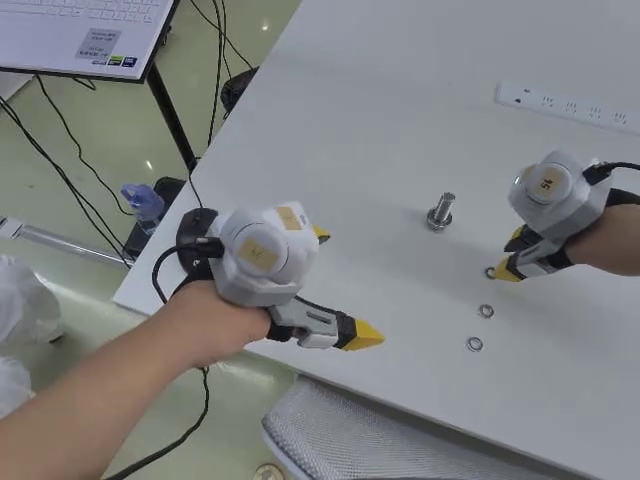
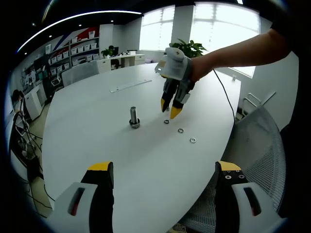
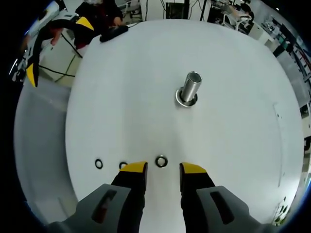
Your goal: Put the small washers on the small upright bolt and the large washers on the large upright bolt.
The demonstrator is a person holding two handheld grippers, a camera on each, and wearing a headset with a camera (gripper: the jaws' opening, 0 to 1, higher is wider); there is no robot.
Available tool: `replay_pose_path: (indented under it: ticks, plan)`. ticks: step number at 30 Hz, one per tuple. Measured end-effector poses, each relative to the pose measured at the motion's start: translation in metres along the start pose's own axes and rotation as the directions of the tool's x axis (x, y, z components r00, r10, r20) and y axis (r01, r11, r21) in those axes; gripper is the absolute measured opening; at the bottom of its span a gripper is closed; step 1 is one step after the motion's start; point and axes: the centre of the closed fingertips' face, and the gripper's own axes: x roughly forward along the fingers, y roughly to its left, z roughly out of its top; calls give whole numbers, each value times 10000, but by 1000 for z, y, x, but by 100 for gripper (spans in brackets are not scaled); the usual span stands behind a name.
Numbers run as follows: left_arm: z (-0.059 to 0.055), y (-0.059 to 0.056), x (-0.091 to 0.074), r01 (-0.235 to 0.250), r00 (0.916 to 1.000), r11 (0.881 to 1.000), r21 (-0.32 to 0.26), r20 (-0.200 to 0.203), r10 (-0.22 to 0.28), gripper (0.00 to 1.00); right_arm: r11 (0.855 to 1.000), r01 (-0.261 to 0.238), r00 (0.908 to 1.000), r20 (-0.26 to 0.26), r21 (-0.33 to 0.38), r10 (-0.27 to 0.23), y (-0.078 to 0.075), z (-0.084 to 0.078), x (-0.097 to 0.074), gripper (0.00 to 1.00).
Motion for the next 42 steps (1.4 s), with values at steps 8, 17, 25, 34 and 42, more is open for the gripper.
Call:
replay_pose_path:
  ticks: [8,17,25,34,42]
  plan:
    - [3,0,2,7,9999,9999,-153,154,-5,88,9998,156,9999,2,81,-156,1,2,14,27]
    - [-1,2,2,-18,10000,9998,-217,91,20,88,9999,142,9995,-268,-70,-144,1,-2,18,26]
    - [-2,2,1,-29,10000,10000,-51,95,29,89,9998,192,9996,-189,12,-192,2,-4,20,25]
    - [-2,1,0,-51,10000,9998,-170,65,52,89,9997,250,9993,-275,54,-248,1,-5,19,19]
    - [-7,-1,-1,-58,10000,9997,-229,48,59,89,9993,313,9989,-342,216,-305,1,-6,18,16]
